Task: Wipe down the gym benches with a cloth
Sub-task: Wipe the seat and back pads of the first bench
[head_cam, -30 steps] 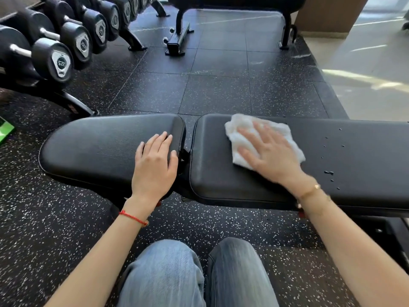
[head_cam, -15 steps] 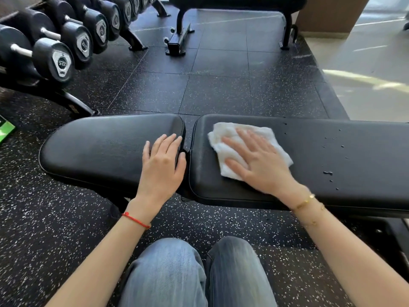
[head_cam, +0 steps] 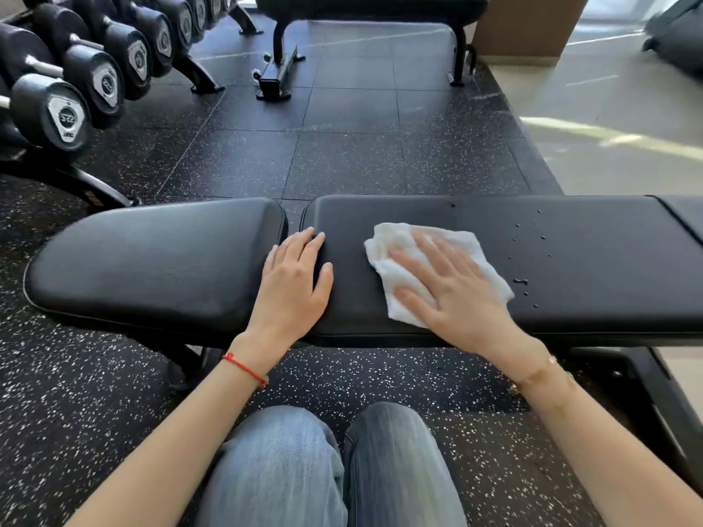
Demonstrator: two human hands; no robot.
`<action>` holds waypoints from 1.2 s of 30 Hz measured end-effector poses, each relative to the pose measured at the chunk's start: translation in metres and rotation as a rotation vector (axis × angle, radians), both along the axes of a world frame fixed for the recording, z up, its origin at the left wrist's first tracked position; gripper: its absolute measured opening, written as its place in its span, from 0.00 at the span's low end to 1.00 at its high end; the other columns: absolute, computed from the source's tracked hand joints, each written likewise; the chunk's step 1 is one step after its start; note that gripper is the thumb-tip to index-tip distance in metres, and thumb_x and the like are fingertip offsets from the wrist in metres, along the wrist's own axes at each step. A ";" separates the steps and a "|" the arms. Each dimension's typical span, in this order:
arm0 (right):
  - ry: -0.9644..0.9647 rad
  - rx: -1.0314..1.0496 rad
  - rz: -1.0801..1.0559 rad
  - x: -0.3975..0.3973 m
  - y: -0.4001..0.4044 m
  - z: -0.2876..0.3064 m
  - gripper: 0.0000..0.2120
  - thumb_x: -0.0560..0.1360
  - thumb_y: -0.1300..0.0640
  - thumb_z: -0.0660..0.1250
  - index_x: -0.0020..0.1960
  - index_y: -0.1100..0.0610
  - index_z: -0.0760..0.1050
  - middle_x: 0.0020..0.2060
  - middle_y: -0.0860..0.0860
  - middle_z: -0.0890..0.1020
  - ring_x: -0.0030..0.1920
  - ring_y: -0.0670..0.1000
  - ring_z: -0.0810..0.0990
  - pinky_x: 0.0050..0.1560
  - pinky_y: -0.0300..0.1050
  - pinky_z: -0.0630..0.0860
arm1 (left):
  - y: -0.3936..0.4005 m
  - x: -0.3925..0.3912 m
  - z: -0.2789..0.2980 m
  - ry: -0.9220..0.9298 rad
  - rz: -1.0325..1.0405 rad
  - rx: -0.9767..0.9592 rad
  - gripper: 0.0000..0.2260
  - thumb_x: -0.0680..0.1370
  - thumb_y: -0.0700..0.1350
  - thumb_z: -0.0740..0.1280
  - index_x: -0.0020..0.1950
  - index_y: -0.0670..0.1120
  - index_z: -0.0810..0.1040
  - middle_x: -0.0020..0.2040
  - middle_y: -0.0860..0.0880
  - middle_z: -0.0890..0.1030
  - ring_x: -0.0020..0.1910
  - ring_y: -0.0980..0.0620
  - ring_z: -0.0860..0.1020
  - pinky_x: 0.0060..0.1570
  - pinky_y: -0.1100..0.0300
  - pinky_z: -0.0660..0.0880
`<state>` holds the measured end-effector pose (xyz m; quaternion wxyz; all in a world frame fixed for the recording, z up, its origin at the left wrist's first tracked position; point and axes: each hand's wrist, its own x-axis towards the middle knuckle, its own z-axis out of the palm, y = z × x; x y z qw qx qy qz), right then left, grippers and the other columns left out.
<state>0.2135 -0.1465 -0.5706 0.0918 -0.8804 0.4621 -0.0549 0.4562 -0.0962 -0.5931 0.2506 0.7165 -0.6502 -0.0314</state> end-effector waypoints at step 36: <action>0.050 -0.056 -0.224 -0.054 -0.026 -0.001 0.34 0.74 0.31 0.38 0.79 0.38 0.51 0.80 0.49 0.54 0.79 0.53 0.51 0.76 0.50 0.44 | -0.001 -0.012 0.001 0.057 0.010 0.002 0.20 0.82 0.42 0.60 0.74 0.38 0.70 0.74 0.40 0.69 0.74 0.43 0.67 0.75 0.52 0.60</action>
